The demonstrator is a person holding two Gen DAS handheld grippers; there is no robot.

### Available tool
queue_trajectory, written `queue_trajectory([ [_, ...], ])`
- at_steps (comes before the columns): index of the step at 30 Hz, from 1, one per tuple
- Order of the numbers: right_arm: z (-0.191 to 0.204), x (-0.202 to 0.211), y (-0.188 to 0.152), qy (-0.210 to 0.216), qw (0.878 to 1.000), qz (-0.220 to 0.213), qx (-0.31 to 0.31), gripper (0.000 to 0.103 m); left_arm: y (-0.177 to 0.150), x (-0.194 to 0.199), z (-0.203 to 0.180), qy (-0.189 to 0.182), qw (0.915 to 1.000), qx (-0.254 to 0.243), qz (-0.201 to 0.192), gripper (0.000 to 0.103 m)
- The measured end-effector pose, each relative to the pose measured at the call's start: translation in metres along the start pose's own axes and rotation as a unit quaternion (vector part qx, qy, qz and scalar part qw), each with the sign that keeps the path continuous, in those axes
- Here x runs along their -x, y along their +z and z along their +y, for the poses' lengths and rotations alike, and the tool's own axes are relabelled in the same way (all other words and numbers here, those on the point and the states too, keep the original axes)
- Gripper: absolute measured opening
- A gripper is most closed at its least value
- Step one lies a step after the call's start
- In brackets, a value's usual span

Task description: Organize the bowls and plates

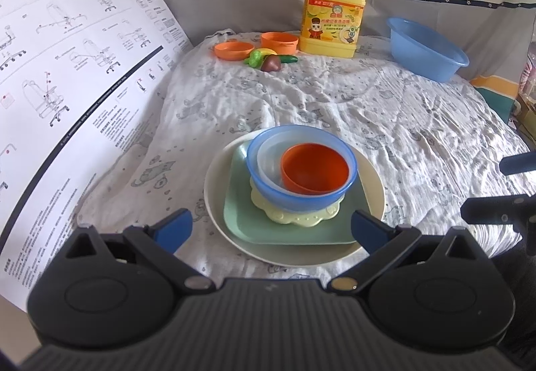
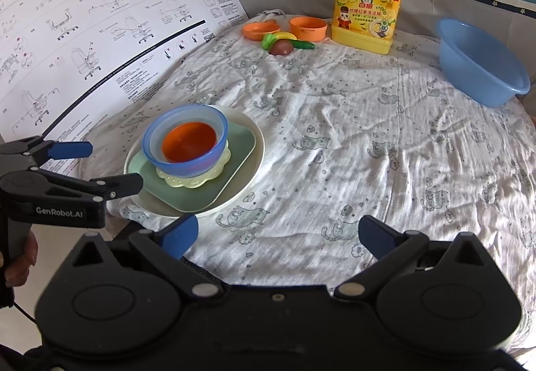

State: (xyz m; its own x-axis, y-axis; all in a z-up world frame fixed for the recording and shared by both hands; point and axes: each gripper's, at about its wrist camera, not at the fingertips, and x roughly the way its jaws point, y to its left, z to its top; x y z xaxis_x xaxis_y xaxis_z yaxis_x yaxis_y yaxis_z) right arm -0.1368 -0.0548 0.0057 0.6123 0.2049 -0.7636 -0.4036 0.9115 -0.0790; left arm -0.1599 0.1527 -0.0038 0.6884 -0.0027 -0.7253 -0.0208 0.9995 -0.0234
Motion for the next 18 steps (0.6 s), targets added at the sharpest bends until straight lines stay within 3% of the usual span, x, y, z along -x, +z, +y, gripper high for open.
queue_trajectory([
  [18, -0.0005, 0.0, -0.0011, -0.002, 1.0, -0.003, 0.012, 0.103, -0.0008, 0.0024, -0.0005, -0.005, 0.9999, -0.01, 0.0, 0.103],
])
